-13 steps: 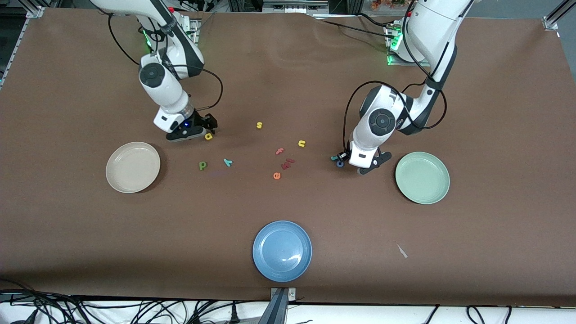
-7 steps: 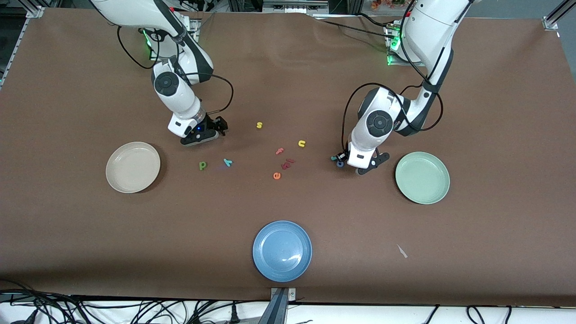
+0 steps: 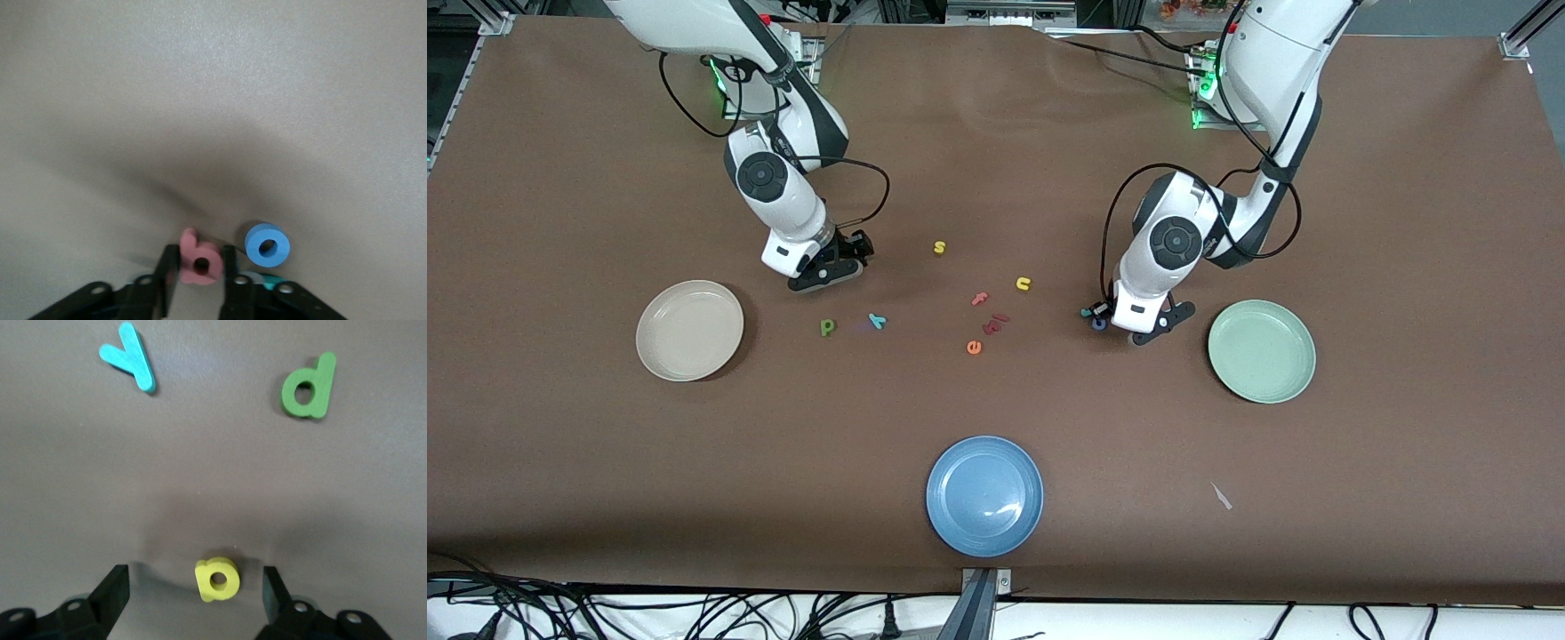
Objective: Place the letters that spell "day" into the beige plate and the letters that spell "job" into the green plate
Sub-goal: 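Grasp the pink b with the left gripper while the right gripper grasps yellow o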
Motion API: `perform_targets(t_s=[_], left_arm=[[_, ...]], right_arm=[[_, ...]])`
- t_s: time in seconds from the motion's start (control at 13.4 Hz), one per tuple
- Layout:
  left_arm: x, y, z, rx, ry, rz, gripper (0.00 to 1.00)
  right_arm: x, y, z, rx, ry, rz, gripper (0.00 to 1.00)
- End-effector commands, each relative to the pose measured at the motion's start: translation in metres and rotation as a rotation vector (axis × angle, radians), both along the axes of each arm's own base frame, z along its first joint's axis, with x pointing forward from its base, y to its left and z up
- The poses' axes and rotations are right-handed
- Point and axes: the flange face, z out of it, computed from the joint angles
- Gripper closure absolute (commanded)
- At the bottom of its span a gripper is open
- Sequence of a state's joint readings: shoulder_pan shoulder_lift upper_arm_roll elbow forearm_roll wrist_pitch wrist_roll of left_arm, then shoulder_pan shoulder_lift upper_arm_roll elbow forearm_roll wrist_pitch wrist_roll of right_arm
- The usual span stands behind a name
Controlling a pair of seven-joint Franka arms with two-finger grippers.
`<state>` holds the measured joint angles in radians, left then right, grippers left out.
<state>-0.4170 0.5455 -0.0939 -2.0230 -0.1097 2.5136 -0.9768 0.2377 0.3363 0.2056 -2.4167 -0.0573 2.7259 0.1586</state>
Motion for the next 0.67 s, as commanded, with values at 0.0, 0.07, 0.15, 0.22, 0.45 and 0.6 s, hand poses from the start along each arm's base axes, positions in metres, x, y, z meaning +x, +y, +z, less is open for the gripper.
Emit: perform_targets(t_s=[0.0,0.07,0.15,0.22,0.45,0.6], left_arm=[[0.002,-0.001,-0.008,0.003,-0.004,0.0,0.93],[0.005,-0.002,-0.005,0.003,-0.006,-0.002,0.98],[0.01,-0.001,0.004,-0.002,-0.017,0.001,1.0],[0.016,-0.002,0.016,-0.008,-0.029,0.0,1.0],[0.039,0.009,0.061,0.055,-0.047,-0.071,1.0],[0.057,0.033,0.086,0.093,-0.031,-0.12,1.0]], right_arm=[[0.01,0.0,0.0,-0.039,0.029,0.038,0.26],[0.013,0.002,0.003,-0.043,0.032,0.039,0.3],[0.017,0.003,0.003,-0.047,0.039,0.038,0.32],[0.02,0.003,0.005,-0.049,0.041,0.036,0.34],[0.023,0.005,0.002,-0.05,0.049,0.037,0.38],[0.022,0.004,-0.002,-0.053,0.054,0.037,0.38]])
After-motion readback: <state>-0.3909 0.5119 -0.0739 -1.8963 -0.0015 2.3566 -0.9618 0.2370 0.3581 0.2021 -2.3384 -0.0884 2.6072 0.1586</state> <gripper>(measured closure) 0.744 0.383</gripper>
